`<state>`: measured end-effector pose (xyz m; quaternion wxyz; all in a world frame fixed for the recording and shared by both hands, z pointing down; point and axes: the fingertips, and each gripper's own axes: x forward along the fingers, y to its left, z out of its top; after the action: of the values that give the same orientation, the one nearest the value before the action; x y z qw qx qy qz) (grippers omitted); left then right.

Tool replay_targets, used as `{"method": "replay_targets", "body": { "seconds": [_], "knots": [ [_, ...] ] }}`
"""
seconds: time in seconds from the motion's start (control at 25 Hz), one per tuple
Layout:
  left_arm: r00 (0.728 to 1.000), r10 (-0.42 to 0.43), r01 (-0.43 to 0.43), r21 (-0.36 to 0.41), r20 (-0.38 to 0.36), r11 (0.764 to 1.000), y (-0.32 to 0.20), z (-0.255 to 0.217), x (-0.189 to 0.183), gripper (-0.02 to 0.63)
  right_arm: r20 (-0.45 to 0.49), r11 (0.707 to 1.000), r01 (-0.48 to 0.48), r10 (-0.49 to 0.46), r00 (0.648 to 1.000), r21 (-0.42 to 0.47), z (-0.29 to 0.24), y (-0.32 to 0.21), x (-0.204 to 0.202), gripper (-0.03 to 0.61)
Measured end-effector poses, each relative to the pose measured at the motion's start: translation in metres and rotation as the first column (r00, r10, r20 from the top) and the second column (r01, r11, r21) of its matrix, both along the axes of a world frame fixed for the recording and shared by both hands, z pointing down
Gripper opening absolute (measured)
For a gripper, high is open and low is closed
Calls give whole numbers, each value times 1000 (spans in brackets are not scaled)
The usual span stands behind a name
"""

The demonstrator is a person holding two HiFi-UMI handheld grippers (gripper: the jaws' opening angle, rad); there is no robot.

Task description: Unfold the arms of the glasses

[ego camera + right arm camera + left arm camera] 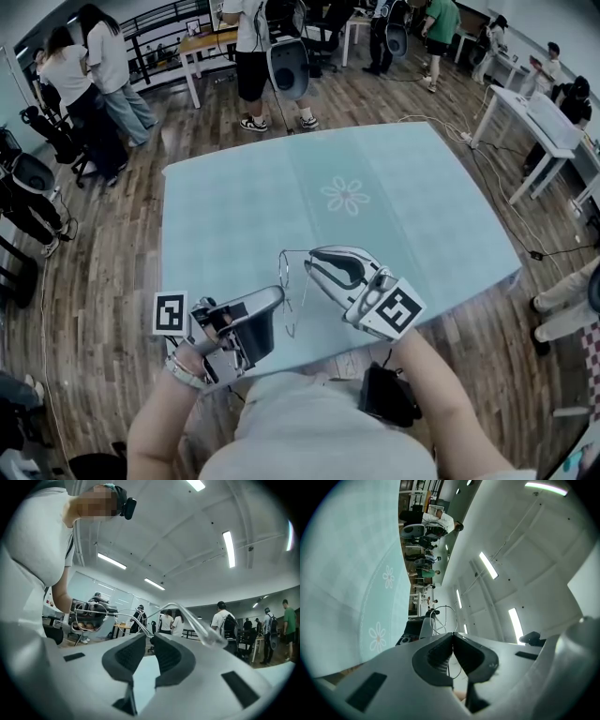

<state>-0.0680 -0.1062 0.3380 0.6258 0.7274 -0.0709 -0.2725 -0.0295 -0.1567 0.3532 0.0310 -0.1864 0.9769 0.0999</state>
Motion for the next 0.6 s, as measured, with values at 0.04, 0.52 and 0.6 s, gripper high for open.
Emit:
{"method": "replay_targets", "body": {
  "seconds": [0.04,0.52,0.6],
  "knots": [
    [1000,-4,4,1,-1,1000,-1,0,0,11,5,1000,-5,5,1000,-4,0,0,3,63],
    [999,-40,40,1,-11,999,-9,-2,-13,11,38,997,-60,62,997,-44,3,-1,22,63],
    [999,-46,47,5,-11,999,-10,-2,-15,11,37,997,-67,69,997,-48,3,-1,25,63]
  ]
}}
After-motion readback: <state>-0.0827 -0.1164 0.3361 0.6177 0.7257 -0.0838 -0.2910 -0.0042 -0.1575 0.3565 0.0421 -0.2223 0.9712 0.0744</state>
